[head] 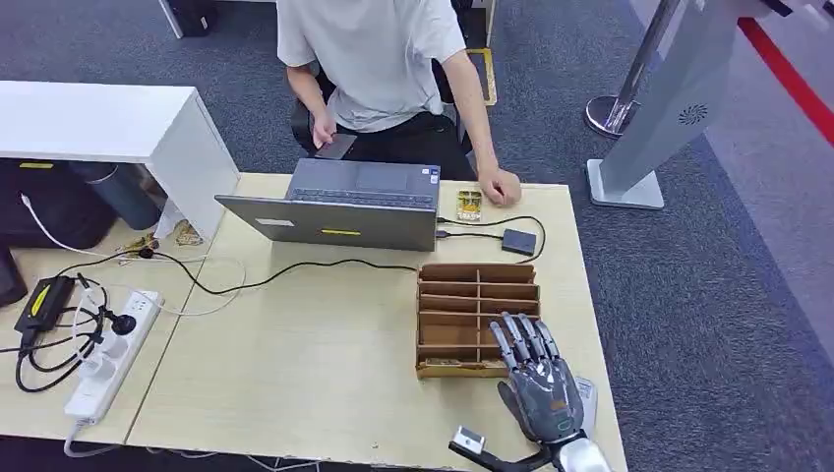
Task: Pass the card to the sensor for recognition and then transmit it.
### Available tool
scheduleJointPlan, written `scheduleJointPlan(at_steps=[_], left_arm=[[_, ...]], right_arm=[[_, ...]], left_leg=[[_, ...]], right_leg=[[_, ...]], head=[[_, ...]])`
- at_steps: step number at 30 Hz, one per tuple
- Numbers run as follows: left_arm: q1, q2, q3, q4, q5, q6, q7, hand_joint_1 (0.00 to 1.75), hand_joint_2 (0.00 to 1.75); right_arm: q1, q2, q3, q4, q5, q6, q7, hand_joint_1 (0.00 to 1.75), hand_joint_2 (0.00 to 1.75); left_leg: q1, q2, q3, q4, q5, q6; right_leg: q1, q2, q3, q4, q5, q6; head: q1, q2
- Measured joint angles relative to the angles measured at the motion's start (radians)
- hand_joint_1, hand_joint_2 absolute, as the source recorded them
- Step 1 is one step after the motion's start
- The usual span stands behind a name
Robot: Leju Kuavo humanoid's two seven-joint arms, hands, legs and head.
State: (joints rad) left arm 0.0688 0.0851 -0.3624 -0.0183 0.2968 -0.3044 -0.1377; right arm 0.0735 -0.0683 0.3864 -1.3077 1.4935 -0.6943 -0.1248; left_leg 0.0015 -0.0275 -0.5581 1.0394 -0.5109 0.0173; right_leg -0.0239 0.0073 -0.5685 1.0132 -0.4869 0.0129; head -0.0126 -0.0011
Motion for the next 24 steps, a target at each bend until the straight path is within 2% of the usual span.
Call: scheduleJointPlan(at_steps=[12,24], left_arm=[[0.000,0.000,0.000,0.000,0.000,0.000,0.000,0.00,1.75],[0.000,0.000,0.000,0.000,0.000,0.000,0.000,0.00,1.75]], right_arm=[[0.008,0.000,-0.021,-0.005,-0.015,0.000,-0.030,1.75,1.75],[0.016,0.003,-0.064,-0.013,-0.044,0.000,-0.102,1.75,1.75]], left_leg=[[0.000,0.000,0.000,0.000,0.000,0.000],[0.000,0.000,0.000,0.000,0.000,0.000]], right_leg=[[0.000,0.000,0.000,0.000,0.000,0.000],[0.000,0.000,0.000,0.000,0.000,0.000]], head=[[0.000,0.000],[0.000,0.000]])
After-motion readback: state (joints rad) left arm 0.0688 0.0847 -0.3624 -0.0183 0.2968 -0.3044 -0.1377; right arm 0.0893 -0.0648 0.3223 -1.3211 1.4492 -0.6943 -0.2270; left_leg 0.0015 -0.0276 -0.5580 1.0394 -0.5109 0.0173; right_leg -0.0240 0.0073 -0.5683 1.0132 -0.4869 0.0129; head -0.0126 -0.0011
